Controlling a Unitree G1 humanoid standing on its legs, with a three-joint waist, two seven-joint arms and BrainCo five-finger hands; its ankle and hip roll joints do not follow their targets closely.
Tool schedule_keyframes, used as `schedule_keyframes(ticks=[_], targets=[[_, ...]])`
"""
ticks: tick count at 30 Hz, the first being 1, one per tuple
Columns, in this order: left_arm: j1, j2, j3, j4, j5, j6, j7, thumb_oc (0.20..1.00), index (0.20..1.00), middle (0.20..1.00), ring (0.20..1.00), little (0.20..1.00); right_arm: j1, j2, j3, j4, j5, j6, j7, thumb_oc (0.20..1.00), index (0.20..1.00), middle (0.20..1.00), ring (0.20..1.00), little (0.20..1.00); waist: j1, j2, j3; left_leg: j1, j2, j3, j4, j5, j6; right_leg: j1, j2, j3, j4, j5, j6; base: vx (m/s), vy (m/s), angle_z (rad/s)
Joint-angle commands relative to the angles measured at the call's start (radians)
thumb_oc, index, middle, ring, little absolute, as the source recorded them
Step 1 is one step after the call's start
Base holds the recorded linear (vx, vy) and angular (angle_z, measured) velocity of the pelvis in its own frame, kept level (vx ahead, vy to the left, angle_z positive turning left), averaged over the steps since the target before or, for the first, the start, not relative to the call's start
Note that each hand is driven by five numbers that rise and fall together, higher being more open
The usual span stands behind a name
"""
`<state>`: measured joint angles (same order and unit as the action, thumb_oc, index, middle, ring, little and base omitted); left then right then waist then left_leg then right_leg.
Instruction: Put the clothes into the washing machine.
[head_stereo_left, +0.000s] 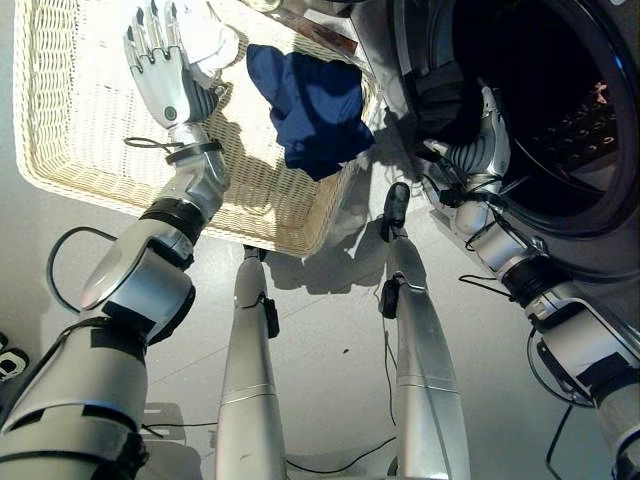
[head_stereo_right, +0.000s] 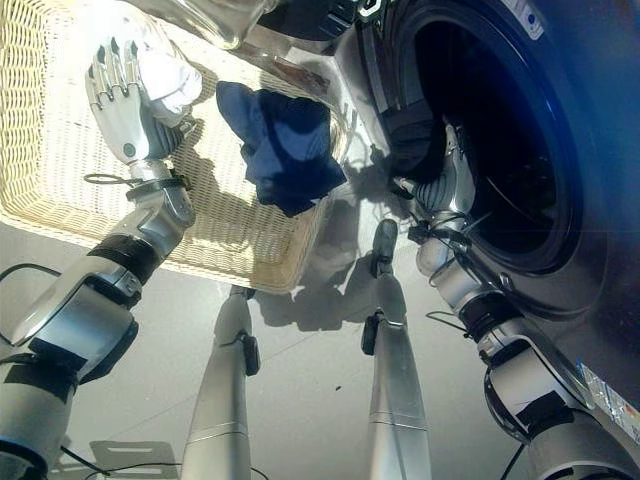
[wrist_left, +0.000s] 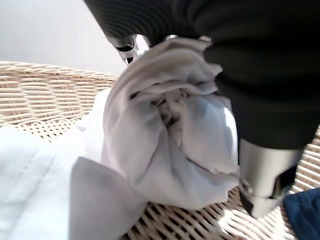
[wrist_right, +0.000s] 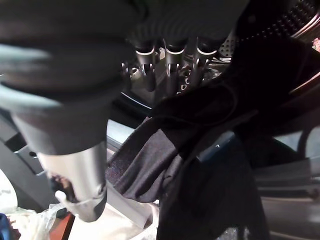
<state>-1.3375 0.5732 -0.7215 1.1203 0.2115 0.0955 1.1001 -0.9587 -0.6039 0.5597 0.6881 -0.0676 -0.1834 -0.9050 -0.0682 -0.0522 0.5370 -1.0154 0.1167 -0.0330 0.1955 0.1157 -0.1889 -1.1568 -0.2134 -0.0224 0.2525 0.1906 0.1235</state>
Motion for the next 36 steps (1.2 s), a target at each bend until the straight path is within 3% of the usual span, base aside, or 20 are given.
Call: schedule_keyframes(ticks=[1,12,14,15,29,35,36], targets=[[0.005,0.050,0.069,0.039,-0.062,0.020,0.015,1.000,1.000,1.000,1.000,1.000,0.022,-0.039,0.015,-0.081,-0.015,-0.029,-0.019,1.000,1.000,1.000,1.000,1.000,-0.024,0.018,-0.017,-0.033,-0.042,-0.017,0.008,0.038,0.048,0.001,0.066,-0.007,0.020,0.023,0.058,0.00,0.000,0.00],[0.011,0.063,0.104,0.029,-0.127,0.019,-0.027,1.000,1.000,1.000,1.000,1.000,0.041,-0.048,-0.005,-0.125,-0.022,-0.020,0.004,1.000,1.000,1.000,1.000,1.000,-0.025,0.014,-0.017,-0.046,-0.047,-0.025,0.016,0.033,0.053,-0.012,0.070,-0.001,0.026,0.022,0.058,0.00,0.000,0.00],[0.008,0.065,0.106,0.034,-0.138,0.014,-0.064,0.598,0.598,0.598,0.598,0.598,0.038,-0.052,-0.004,-0.128,-0.018,-0.023,0.005,1.000,1.000,1.000,1.000,1.000,-0.026,0.013,-0.017,-0.048,-0.048,-0.026,0.018,0.033,0.053,-0.014,0.070,0.000,0.027,0.023,0.059,0.00,0.000,0.00],[0.004,0.066,0.106,0.037,-0.144,-0.003,-0.103,0.200,0.200,0.200,0.200,0.200,0.037,-0.052,-0.006,-0.129,-0.021,-0.025,0.006,1.000,1.000,1.000,1.000,1.000,-0.027,0.012,-0.017,-0.046,-0.048,-0.024,0.015,0.033,0.054,-0.012,0.070,0.000,0.026,0.022,0.059,0.00,0.000,0.00],[0.050,0.077,0.162,0.027,-0.224,-0.097,-0.171,0.200,0.200,0.200,0.200,0.200,0.076,-0.055,-0.036,-0.172,-0.027,-0.039,0.015,1.000,1.000,1.000,1.000,1.000,-0.025,0.020,-0.017,-0.035,-0.051,-0.032,0.025,0.026,0.059,-0.003,0.069,0.006,0.036,0.015,0.059,0.00,0.000,0.00],[0.081,0.067,0.205,0.012,-0.301,-0.207,-0.182,0.200,0.200,0.200,0.200,0.200,0.089,-0.048,-0.046,-0.191,-0.021,-0.048,0.029,1.000,1.000,1.000,1.000,1.000,-0.024,0.025,-0.017,-0.017,-0.049,-0.032,0.024,0.024,0.060,0.012,0.068,0.010,0.040,0.010,0.057,0.00,0.000,0.00],[0.089,0.059,0.220,-0.003,-0.335,-0.257,-0.182,0.200,0.200,0.200,0.200,0.200,0.094,-0.043,-0.050,-0.200,-0.014,-0.054,0.032,1.000,1.000,1.000,1.000,1.000,-0.023,0.027,-0.017,-0.015,-0.048,-0.033,0.026,0.022,0.060,0.013,0.069,0.013,0.046,0.006,0.057,0.00,-0.030,0.00]])
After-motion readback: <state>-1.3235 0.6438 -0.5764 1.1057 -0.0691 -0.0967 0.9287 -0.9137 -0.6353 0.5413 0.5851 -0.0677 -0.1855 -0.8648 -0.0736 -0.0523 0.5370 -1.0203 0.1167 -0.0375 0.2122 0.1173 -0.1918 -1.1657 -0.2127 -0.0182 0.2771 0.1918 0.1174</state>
